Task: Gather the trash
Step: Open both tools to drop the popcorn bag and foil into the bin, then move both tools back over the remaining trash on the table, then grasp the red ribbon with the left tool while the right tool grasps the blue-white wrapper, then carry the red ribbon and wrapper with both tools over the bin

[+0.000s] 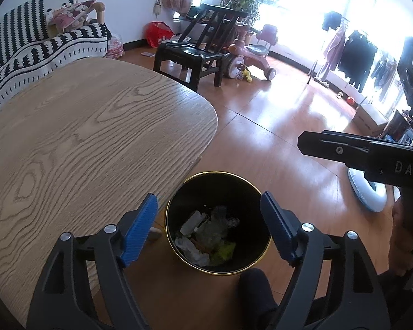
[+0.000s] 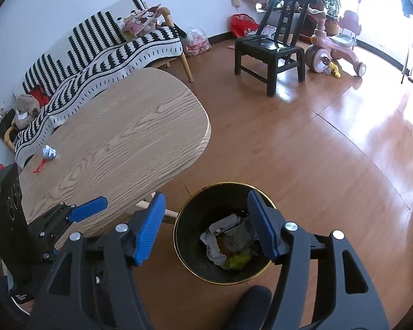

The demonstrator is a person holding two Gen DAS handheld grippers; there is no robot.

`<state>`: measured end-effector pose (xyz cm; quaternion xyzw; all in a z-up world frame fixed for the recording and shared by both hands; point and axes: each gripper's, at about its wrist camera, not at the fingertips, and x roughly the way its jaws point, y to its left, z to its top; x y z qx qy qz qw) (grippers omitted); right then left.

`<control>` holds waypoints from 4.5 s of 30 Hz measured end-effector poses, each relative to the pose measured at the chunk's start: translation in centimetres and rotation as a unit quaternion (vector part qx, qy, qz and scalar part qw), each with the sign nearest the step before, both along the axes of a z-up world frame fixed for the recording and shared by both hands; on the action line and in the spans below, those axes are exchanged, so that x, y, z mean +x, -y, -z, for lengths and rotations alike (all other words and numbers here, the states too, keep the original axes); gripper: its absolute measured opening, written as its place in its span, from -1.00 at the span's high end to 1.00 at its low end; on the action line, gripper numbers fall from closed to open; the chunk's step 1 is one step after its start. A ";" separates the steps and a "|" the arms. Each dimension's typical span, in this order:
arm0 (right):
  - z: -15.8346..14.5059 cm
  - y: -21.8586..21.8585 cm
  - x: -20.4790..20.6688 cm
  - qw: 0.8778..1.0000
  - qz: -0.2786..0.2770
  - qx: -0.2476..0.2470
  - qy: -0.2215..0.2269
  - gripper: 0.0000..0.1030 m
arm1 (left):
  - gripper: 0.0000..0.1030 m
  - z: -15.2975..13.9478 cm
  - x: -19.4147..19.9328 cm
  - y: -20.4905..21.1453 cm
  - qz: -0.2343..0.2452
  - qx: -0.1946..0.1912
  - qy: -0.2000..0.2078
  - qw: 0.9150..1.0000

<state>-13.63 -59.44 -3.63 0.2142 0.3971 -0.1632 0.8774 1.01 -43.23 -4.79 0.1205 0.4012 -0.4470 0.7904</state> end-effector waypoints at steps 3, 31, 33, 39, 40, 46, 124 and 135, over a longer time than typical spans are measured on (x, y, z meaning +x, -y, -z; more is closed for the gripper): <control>0.0 0.0 0.1 1.000 -0.004 -0.001 0.001 -0.19 | -0.51 -0.1 0.1 -0.3 -0.004 -0.001 0.003 1.000; -3.7 -13.4 14.8 0.990 -0.137 -0.016 0.032 -0.61 | -0.80 -5.7 12.1 -20.8 -0.205 0.008 0.069 0.976; -3.5 -15.8 16.9 0.987 -0.157 -0.014 0.030 -0.61 | -0.80 -5.8 13.3 -23.6 -0.226 0.013 0.071 0.971; -2.3 -22.9 22.8 0.977 -0.213 -0.014 0.018 -0.62 | -0.80 -4.9 16.3 -31.3 -0.290 0.035 0.076 0.953; -1.9 -24.0 23.8 0.975 -0.223 -0.015 0.015 -0.63 | -0.80 -4.7 16.8 -32.5 -0.298 0.037 0.073 0.951; 0.7 -29.8 30.4 0.962 -0.273 -0.012 -0.009 -0.64 | -0.80 -2.5 21.0 -38.4 -0.357 0.044 0.053 0.932; -0.3 -4.2 -0.2 0.999 -0.038 -0.039 0.003 0.36 | 0.81 -4.1 1.3 -8.5 -0.036 -0.018 0.046 0.998; 2.6 -0.4 -4.9 0.998 0.046 0.021 -0.023 0.36 | 0.81 -1.5 -2.2 -2.1 0.042 -0.033 -0.007 0.999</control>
